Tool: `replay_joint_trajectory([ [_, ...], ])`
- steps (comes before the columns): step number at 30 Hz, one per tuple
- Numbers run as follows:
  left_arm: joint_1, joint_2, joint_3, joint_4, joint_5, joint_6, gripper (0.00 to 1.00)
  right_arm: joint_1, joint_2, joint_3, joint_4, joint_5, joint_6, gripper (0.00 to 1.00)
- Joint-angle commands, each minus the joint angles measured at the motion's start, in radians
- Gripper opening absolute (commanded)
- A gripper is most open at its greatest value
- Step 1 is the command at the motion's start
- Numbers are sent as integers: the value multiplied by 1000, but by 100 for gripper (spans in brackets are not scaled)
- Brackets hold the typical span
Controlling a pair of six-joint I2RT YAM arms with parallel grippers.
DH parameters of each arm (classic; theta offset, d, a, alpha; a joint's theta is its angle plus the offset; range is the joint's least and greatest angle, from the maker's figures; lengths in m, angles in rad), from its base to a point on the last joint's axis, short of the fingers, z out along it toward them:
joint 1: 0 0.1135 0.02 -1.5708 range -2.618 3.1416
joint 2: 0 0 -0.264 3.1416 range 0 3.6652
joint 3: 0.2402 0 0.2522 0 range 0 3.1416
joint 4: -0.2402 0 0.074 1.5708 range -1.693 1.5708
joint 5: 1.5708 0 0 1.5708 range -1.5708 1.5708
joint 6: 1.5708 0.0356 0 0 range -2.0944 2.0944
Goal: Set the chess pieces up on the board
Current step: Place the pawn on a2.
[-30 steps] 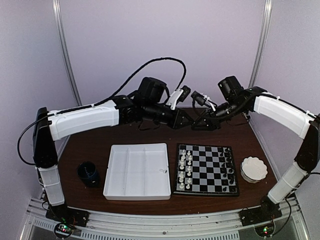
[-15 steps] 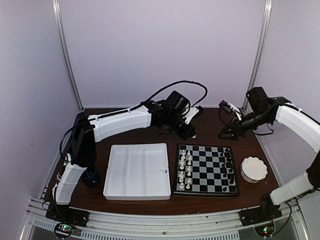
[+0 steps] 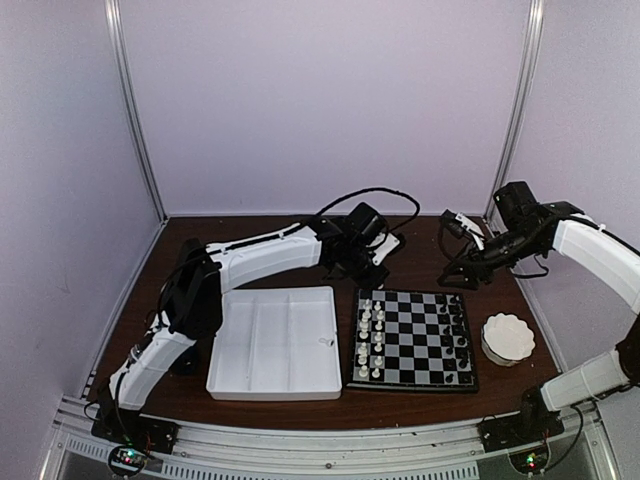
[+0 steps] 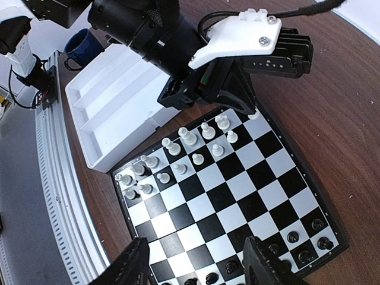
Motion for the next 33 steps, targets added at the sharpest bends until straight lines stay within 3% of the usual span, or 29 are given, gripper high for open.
replay_joint_trajectory([
  [1,14,38,47,11,-15,13,3,-2,4,-13,12,5,-21,57],
  [28,20,98,60,25,51,-24,5,-2,42,-10,-1,-13,-37,57],
  [33,20,97,61,25,48,-26,13,-2,43,-9,-2,-15,-39,57],
])
